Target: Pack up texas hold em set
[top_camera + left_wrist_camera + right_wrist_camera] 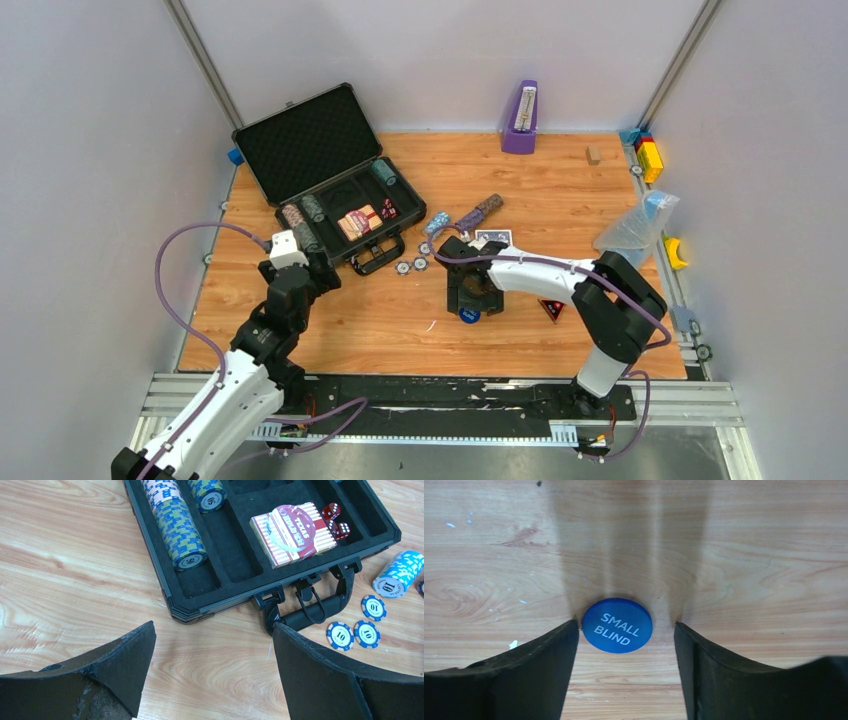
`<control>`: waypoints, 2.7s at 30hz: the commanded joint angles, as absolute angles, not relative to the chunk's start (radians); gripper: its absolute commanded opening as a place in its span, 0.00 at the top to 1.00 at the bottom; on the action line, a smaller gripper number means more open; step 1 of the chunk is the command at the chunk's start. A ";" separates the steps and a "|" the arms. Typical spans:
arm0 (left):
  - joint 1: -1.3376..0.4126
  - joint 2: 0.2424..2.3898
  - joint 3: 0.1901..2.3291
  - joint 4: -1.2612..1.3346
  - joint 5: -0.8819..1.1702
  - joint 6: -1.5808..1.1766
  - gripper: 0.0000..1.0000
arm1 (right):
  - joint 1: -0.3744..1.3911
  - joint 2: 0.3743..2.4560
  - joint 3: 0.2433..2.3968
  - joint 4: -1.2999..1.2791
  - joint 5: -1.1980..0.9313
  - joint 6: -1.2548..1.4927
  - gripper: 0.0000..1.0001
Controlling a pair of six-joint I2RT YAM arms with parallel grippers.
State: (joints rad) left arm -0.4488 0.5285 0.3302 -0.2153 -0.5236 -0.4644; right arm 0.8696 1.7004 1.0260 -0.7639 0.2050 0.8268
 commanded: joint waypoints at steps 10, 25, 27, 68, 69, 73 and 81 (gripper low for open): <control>-0.443 0.533 0.359 -0.186 -0.523 -0.452 0.05 | 0.874 1.749 1.009 -0.721 0.203 0.825 0.83; -0.443 0.531 0.360 -0.190 -0.526 -0.454 0.05 | 0.875 1.604 1.036 -0.738 0.205 0.820 0.91; -0.443 0.531 0.360 -0.190 -0.526 -0.454 0.05 | 0.875 1.592 1.037 -0.743 0.223 0.812 0.74; -0.443 0.522 0.359 -0.196 -0.532 -0.458 0.05 | 0.607 1.929 1.243 -0.643 0.177 0.613 0.21; -0.443 0.522 0.360 -0.196 -0.532 -0.459 0.05 | 0.609 1.926 1.237 -0.643 0.174 0.614 0.22; -0.443 0.522 0.360 -0.196 -0.531 -0.459 0.05 | 0.615 1.930 1.227 -0.643 0.168 0.606 0.30; -0.443 0.523 0.359 -0.194 -0.531 -0.457 0.05 | 0.622 1.953 1.242 -0.674 0.184 0.593 0.37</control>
State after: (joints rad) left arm -0.4488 0.5240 0.3302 -0.2150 -0.5243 -0.4648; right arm 0.6090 1.9026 1.2667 -0.6510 0.2157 0.5991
